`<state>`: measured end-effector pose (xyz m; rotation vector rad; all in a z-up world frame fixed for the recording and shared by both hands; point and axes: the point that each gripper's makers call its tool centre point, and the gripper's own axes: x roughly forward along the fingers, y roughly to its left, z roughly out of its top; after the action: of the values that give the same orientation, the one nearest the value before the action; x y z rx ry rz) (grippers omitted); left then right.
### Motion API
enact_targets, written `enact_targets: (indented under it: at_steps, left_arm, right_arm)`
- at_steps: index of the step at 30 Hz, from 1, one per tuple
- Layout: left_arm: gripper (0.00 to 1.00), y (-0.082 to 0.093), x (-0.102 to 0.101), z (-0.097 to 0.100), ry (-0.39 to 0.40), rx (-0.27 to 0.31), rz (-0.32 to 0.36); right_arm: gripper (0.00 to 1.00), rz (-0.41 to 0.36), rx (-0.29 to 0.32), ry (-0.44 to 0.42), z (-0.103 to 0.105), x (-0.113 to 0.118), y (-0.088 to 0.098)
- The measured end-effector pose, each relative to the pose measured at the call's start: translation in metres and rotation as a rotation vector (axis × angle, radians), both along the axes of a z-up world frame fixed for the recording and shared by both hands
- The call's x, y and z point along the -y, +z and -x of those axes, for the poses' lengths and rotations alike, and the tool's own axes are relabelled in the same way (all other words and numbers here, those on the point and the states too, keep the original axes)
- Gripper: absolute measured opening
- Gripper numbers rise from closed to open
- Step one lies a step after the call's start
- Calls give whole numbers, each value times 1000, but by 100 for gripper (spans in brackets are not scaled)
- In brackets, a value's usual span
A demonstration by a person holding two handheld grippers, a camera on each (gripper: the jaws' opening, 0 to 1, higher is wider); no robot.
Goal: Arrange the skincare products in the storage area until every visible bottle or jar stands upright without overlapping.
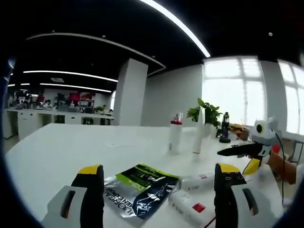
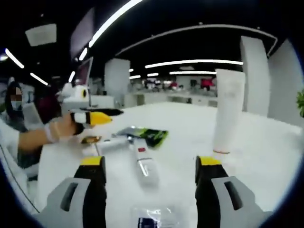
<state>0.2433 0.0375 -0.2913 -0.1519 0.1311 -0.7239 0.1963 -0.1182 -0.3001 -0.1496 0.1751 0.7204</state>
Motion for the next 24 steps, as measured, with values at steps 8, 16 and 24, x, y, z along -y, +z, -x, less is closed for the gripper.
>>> enact_targets:
  at_steps: [8, 16, 24]
  left_arm:
    - [100, -2, 4, 7, -15, -3, -7]
    - [100, -3, 5, 12, -24, -5, -4]
    - [100, -1, 3, 7, -26, -4, 0]
  right_arm:
    - [65, 4, -138, 49, 7, -15, -28]
    - [58, 56, -198, 73, 11, -31, -48]
    - [42, 58, -202, 38, 9, -32, -53]
